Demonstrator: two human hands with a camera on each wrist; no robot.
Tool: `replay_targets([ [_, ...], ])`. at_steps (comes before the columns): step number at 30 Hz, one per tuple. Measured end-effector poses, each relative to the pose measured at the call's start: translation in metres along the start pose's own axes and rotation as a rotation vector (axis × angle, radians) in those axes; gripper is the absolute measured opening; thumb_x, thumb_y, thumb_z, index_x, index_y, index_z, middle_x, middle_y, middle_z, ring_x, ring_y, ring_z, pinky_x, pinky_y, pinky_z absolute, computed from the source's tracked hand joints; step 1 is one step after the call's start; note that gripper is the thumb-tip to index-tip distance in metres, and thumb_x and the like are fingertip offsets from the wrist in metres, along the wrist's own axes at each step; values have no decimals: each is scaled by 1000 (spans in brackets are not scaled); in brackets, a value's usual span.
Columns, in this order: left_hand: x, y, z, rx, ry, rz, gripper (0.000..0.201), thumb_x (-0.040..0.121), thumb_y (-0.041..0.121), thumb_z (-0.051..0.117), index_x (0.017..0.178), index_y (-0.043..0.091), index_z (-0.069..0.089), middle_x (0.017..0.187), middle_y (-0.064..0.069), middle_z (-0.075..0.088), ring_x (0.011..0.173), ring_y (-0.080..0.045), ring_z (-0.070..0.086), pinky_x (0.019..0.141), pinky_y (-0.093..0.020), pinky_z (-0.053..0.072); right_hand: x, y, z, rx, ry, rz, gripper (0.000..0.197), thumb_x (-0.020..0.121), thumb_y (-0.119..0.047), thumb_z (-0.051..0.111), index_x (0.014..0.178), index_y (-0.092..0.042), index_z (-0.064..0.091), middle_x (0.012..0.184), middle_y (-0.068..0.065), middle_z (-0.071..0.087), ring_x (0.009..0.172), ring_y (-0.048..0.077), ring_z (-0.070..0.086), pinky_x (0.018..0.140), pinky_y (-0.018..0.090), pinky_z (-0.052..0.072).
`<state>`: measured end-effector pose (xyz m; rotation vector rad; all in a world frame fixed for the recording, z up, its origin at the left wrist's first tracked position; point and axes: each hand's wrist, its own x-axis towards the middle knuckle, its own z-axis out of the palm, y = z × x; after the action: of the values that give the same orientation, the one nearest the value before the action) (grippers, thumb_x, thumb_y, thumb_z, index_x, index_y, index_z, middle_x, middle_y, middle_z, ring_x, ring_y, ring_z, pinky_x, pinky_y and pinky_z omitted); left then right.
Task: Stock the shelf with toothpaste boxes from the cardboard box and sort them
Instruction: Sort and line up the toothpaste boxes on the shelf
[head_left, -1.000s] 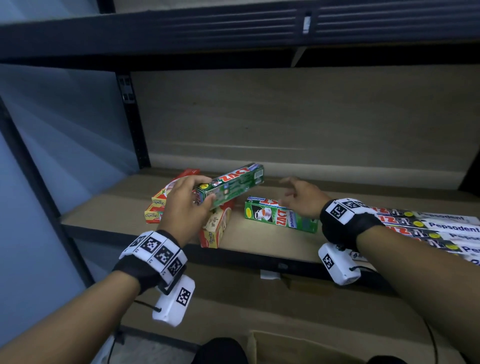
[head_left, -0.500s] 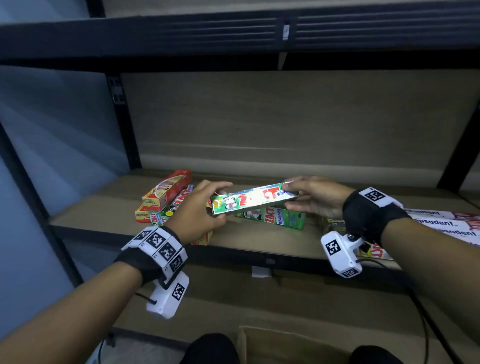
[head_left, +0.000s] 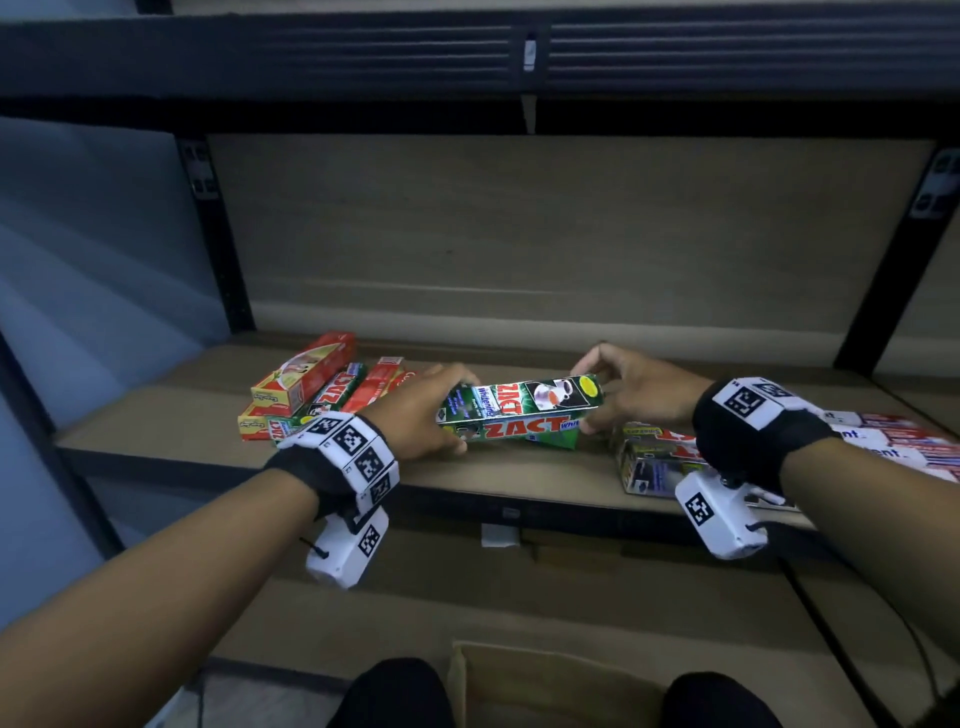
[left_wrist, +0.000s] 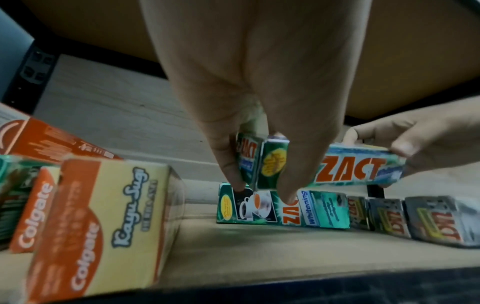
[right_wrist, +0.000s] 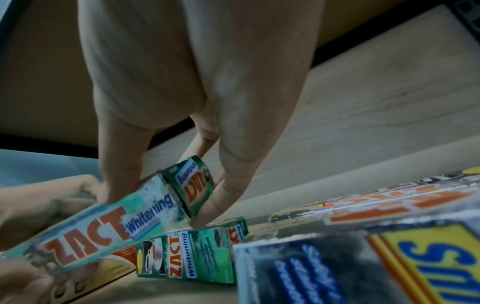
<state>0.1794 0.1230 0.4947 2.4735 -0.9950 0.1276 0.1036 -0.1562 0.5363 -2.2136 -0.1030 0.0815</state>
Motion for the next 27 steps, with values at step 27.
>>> replay_targets([
  [27, 20, -3, 15, 279, -172, 42, 63, 81, 24, 79, 136, 25, 47, 134, 0, 46, 122, -19, 46, 101, -31, 40, 22, 20, 48, -760, 165, -49, 50, 66, -35, 88, 105, -29, 58, 113, -1, 57, 106, 22, 53, 77, 30, 44],
])
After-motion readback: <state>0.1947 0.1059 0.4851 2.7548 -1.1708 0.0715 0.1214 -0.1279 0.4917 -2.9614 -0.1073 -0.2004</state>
